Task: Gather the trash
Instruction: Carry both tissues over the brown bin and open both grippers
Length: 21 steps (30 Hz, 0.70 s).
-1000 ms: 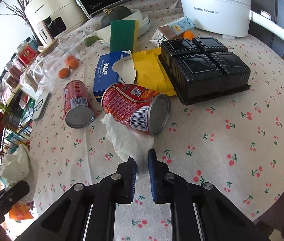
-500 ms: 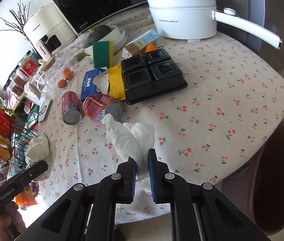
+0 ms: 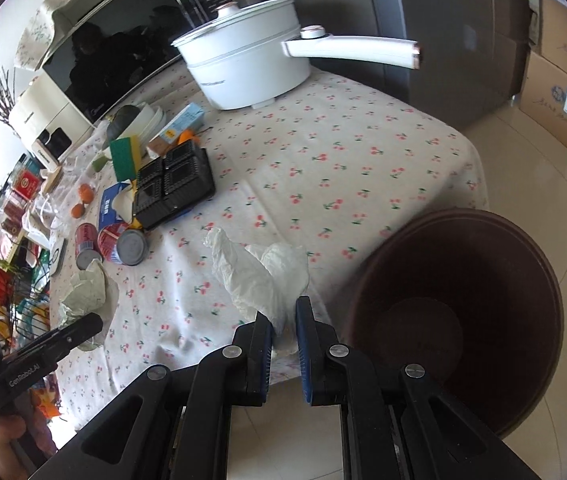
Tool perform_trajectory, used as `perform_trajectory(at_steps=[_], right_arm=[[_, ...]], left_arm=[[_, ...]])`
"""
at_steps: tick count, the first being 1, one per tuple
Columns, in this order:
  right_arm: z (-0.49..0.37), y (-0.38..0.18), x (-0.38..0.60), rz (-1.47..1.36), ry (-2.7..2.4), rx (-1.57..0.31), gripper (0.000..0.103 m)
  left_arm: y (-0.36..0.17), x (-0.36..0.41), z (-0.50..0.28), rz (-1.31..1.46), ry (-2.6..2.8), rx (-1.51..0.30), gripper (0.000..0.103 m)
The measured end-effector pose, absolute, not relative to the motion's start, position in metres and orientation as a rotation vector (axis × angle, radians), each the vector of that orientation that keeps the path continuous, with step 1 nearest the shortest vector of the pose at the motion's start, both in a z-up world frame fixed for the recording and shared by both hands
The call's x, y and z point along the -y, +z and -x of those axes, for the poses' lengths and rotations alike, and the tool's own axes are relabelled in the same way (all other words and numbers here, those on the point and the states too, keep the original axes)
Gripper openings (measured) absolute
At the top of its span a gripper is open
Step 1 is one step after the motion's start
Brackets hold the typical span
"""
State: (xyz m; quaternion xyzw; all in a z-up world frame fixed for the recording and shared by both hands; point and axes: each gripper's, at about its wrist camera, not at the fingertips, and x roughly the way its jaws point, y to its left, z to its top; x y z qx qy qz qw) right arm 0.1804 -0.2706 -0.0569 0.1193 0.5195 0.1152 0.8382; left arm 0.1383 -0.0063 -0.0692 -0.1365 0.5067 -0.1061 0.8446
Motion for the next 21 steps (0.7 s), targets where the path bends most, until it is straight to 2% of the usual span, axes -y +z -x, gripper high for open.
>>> perform_trajectory(at_steps=[21], right_arm=[[-0.153, -0.074, 0.401, -0.341, 0.079, -1.106, 0.013]], left_arm=[[-0.104, 0.168, -0.153, 0.109, -0.474, -1.082, 0.036]])
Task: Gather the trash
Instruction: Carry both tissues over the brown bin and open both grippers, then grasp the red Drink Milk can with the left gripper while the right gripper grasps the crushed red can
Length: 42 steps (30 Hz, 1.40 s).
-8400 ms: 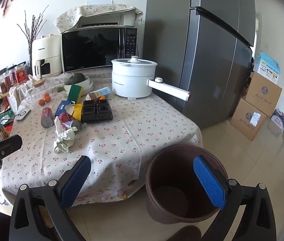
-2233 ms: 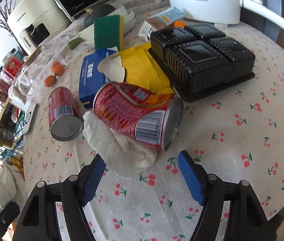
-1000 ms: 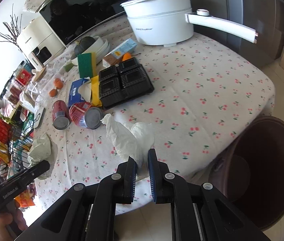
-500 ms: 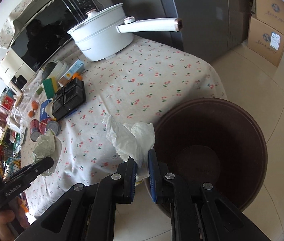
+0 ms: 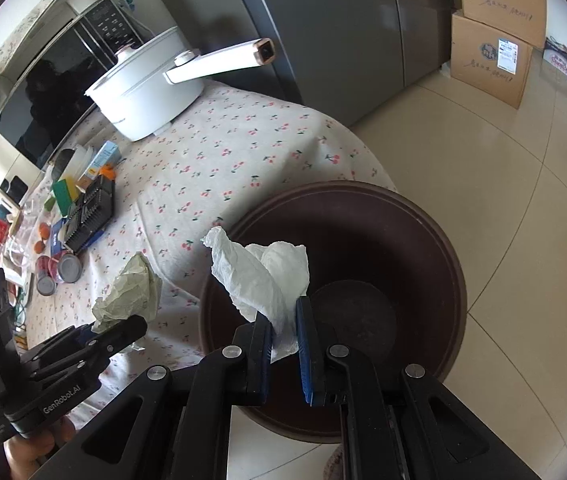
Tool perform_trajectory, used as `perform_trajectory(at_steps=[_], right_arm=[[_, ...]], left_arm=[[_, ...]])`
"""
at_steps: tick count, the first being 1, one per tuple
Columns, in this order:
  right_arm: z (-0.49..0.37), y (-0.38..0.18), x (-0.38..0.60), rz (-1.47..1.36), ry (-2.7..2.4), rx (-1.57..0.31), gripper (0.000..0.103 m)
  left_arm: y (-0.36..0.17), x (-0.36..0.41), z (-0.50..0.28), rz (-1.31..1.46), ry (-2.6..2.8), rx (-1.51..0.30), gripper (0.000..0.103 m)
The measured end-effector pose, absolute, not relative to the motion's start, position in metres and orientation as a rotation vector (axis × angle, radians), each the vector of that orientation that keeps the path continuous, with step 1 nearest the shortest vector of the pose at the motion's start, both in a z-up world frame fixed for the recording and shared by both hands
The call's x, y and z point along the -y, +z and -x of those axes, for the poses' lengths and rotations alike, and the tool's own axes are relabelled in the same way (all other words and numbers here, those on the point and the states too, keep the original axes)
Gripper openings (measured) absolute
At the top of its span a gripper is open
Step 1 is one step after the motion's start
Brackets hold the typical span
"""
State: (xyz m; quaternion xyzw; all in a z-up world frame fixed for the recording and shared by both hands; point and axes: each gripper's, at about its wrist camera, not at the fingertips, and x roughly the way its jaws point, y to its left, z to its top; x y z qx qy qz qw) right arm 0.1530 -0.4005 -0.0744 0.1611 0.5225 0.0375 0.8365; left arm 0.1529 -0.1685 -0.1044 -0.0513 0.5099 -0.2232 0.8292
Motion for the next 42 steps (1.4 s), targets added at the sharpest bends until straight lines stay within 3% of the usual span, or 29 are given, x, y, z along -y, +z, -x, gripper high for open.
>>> perform_trajectory(at_steps=[4, 6, 7, 14, 25, 27, 29, 42], right_arm=[[-0.152, -0.079, 0.417, -0.352, 0.047, -1.112, 0.013], [-0.151, -0.081, 0.422, -0.352, 0.033, -1.117, 0.013], [-0.151, -0.082, 0.424, -0.351, 0.028, -1.12, 0.013], [-0.152, -0.088, 0.425, -0.347, 0.021, -1.135, 0.013], [-0.157, -0.093, 0.418, -0.332, 0.001, -1.159, 0.017], [-0.158, -0.094, 0.419, -0.35, -0.016, -1.165, 0.031], [-0.158, -0.095, 0.421, -0.381, -0.03, -1.168, 0.073], [-0.168, -0.086, 0.372, -0.303, 0.025, -1.185, 0.081]], left_arm=[[-0.114, 0.186, -0.156, 0.108, -0.528, -1.051, 0.045], [-0.117, 0.192, -0.158, 0.11, -0.538, -1.044, 0.075], [-0.118, 0.194, -0.159, 0.108, -0.527, -1.042, 0.08], [-0.111, 0.183, -0.163, 0.115, -0.459, -1.056, 0.096], [-0.096, 0.126, -0.164, 0.146, -0.338, -1.046, 0.101], [-0.093, 0.118, -0.162, 0.142, -0.328, -1.042, 0.102], [-0.09, 0.109, -0.159, 0.134, -0.319, -1.039, 0.102], [-0.078, 0.044, -0.145, 0.08, -0.203, -1.025, 0.102]])
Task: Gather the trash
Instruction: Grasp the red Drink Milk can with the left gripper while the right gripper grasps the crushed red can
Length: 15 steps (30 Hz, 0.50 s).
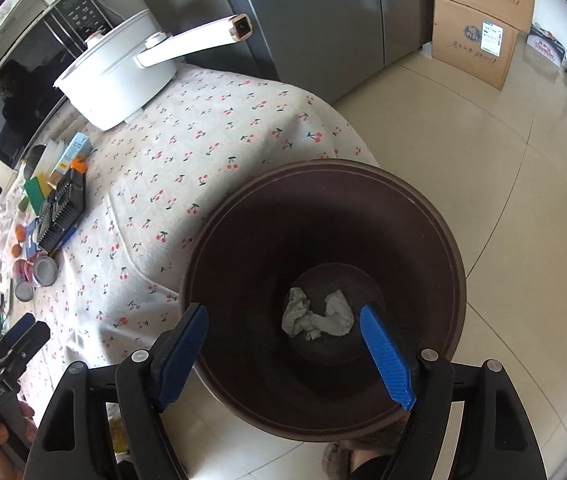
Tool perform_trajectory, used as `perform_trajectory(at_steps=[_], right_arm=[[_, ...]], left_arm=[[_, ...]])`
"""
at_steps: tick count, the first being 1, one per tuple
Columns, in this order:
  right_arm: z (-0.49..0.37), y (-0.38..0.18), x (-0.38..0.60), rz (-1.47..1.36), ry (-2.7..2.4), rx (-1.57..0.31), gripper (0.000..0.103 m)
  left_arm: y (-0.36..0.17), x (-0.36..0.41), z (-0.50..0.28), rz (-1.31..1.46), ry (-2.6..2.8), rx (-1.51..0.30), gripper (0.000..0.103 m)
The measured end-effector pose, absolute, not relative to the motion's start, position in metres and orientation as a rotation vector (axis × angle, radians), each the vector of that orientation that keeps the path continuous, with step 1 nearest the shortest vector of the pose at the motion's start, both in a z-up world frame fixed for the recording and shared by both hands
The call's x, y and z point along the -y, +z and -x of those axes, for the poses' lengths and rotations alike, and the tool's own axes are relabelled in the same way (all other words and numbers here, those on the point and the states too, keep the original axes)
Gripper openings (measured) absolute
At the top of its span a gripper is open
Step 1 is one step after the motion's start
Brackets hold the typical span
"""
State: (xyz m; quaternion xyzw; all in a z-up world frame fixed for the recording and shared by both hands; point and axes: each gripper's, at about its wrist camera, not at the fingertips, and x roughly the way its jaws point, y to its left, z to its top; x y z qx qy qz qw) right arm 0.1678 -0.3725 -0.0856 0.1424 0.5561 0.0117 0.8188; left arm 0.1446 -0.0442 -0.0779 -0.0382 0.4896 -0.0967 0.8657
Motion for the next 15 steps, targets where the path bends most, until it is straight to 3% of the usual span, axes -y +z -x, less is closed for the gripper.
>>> perform_trajectory(at_steps=[15], right_arm=[[-0.186, -0.064, 0.285, -0.225, 0.128, -1.154, 0.084]], left_arm=[[-0.072, -0.049, -0.125, 0.129, -0.037, -1.028, 0.102]])
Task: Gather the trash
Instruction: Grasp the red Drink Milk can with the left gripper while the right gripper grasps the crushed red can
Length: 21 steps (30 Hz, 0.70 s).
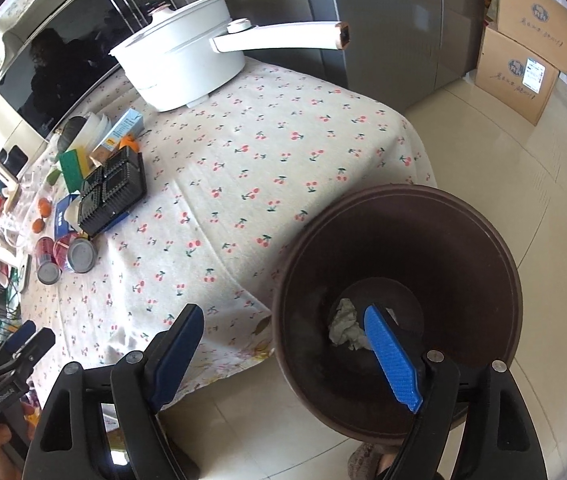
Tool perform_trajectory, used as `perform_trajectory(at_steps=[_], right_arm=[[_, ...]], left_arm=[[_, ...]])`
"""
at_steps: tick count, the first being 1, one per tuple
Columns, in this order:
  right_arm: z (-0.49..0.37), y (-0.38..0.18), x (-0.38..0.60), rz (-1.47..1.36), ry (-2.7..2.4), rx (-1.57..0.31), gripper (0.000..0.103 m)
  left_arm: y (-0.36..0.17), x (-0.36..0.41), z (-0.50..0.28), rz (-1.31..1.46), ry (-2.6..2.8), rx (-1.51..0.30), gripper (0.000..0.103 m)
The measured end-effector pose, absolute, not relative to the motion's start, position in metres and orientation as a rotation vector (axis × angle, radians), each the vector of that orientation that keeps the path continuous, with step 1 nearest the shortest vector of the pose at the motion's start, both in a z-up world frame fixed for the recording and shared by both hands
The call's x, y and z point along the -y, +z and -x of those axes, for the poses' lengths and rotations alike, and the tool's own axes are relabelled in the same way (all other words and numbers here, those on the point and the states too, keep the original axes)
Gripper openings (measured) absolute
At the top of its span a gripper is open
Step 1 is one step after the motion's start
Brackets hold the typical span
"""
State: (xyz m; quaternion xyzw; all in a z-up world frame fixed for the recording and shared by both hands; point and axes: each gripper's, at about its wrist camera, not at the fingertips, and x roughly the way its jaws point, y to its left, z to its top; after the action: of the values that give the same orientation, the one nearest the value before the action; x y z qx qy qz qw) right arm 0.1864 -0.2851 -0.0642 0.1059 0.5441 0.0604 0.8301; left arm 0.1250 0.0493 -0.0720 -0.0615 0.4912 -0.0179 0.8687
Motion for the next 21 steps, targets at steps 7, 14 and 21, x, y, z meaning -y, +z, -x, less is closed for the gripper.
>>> perform_trajectory(at_steps=[7, 14, 21], right_arm=[[-0.204, -0.062, 0.24, -0.169, 0.172, -1.159, 0.085], [-0.225, -0.059, 0.2, -0.079, 0.199, -1.136, 0.085], [-0.245, -0.065, 0.187, -0.081, 0.193, -1.152, 0.086]], left_arm=[[-0.078, -0.119, -0.124, 0.199, 0.094, -1.059, 0.102], [-0.093, -0.173, -0.144, 0.377, 0.203, -1.079, 0.102], [-0.096, -0.179, -0.185, 0.495, 0.252, -1.029, 0.102]])
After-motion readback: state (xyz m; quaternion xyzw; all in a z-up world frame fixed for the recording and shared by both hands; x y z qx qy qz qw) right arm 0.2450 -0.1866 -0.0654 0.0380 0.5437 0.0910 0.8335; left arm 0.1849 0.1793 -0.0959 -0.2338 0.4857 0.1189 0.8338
